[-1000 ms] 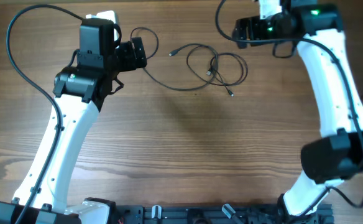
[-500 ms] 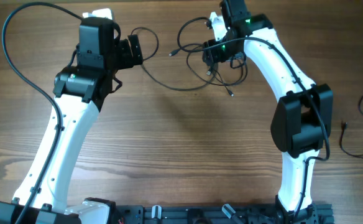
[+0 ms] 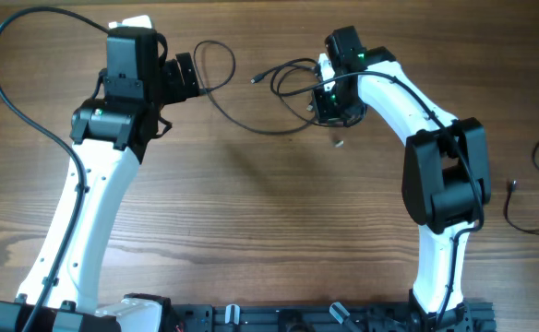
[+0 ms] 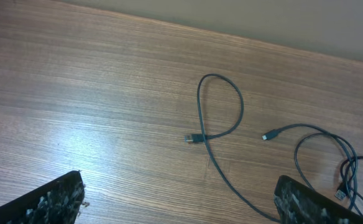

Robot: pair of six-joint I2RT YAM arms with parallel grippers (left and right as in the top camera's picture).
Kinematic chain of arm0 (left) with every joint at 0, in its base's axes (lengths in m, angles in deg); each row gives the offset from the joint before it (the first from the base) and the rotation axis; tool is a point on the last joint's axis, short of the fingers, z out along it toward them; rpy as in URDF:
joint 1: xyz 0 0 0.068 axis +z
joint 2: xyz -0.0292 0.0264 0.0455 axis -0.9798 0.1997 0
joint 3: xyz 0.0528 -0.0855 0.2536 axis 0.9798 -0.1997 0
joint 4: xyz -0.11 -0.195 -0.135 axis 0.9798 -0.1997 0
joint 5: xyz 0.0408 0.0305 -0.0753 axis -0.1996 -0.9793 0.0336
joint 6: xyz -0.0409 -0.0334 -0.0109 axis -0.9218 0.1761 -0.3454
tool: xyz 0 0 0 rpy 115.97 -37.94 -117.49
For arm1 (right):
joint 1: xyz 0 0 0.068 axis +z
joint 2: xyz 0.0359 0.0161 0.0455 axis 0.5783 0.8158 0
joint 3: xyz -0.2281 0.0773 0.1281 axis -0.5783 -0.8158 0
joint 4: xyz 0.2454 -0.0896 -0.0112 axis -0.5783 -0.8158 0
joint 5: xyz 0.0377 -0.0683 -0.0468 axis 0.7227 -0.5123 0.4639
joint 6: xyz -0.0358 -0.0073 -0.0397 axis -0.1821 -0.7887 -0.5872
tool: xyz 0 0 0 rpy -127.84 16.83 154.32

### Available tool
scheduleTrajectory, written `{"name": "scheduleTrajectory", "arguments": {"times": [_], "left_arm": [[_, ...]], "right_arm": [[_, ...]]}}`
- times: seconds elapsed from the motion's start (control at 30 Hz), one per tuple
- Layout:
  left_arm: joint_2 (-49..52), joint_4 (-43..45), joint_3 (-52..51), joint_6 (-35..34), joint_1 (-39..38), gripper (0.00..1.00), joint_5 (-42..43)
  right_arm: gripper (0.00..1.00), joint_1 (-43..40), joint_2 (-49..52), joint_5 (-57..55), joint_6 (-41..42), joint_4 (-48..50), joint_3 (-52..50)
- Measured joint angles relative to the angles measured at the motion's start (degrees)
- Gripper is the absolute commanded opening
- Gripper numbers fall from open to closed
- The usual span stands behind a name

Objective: Untangle cables

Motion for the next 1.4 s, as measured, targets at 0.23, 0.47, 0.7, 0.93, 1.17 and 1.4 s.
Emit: {"name": "scheduleTrajectory", "arguments": {"times": [0.23,0.47,0.7,0.93,1.17,1.4], "left_arm": [[2.9,-3.7,0.0,0.3,0.0,0.98,5.9],[12.9,0.2,0.0,2.9,0.0,1.0,27.8],[19.4,7.0,0.0,5.9,-0.3,1.0,49.9],[30.6,17.7,0.0,10.6,-6.8,0.86,53.7],[33.5,22.6,0.0,11.6,-8.0,0.85,52.4],[37.2,22.7,0.0,11.8,-8.1,0.69,48.4]], "right_arm": [[0.04,0.0,-12.6,1.1,0.2,-5.3,2.5],[0.04,0.0,-34.6,2.3,0.1,-10.4,10.0],[0.04,0.0,-35.5,3.5,0.4,-10.4,9.9],[0.04,0.0,-36.6,5.9,2.7,-11.1,9.9],[0.04,0.0,-38.6,6.3,3.1,-12.3,9.9],[0.04,0.0,-38.7,6.3,3.2,-12.3,9.9]]}}
